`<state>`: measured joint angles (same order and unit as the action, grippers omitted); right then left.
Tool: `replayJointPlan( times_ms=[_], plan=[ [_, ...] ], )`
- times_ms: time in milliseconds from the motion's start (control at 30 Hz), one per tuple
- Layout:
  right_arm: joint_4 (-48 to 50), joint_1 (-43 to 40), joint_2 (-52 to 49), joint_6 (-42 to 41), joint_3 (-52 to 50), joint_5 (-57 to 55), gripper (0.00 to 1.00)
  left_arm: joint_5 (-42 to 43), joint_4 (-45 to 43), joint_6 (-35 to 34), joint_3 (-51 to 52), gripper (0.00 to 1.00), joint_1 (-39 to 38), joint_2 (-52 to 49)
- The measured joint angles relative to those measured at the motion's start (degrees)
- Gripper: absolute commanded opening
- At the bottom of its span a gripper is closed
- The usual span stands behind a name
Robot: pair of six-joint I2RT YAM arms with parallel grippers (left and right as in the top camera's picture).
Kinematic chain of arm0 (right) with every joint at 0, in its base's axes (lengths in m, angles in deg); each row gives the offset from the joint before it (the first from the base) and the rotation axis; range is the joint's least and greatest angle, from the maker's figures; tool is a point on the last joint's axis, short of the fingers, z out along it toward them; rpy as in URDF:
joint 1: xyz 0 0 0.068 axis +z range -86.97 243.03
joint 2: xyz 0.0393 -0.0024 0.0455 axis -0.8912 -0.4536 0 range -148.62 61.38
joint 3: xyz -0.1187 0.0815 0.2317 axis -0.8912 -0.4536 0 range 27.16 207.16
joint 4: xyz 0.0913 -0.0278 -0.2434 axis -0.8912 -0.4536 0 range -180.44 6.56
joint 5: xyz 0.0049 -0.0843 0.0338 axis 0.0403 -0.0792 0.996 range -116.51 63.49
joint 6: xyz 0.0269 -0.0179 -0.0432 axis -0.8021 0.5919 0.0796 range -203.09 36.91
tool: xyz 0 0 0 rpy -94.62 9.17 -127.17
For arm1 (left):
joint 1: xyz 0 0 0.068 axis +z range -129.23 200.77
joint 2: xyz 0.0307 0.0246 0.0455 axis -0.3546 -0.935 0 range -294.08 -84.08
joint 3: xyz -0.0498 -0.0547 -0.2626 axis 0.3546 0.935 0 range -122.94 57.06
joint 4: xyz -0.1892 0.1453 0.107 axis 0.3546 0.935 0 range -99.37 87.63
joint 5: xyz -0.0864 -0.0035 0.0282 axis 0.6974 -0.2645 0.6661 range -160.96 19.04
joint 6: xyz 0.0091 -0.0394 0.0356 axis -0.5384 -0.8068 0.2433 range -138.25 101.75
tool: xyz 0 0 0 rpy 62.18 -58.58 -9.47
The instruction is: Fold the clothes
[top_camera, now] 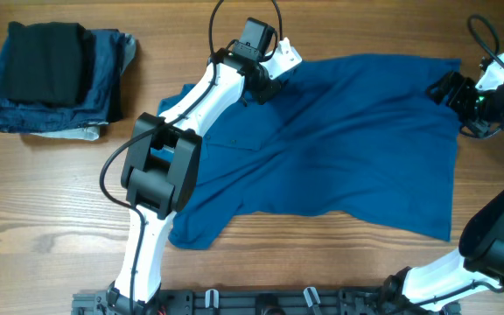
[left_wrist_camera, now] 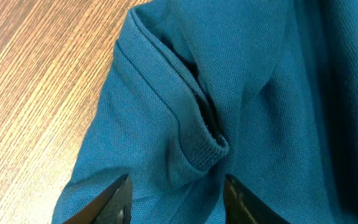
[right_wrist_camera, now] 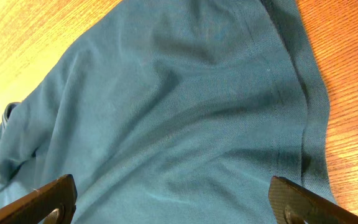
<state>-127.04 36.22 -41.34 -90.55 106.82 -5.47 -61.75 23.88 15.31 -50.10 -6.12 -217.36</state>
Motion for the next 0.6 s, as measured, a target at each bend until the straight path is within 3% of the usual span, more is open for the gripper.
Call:
replayJointPlan(
  times_ms=[267, 333, 500, 600],
  plan=[
    [0.0, 0.0, 0.0, 0.0, 0.0, 0.0, 1.00, 0.1, 0.5, 0.1, 0.0, 0.50, -0.1, -0.1],
    [0.0, 0.0, 0.0, 0.0, 0.0, 0.0, 1.00, 0.1, -0.5, 0.1, 0.0, 0.45, -0.2, -0.6],
    [0.0, 0.0, 0.0, 0.0, 0.0, 0.0, 0.99, 0.1, -2.4, 0.3, 0.0, 0.45, -0.5, -1.1],
    [0.0, 0.0, 0.0, 0.0, 0.0, 0.0, 1.00, 0.2, -3.0, 0.3, 0.0, 0.38, -0.5, -2.1]
  ],
)
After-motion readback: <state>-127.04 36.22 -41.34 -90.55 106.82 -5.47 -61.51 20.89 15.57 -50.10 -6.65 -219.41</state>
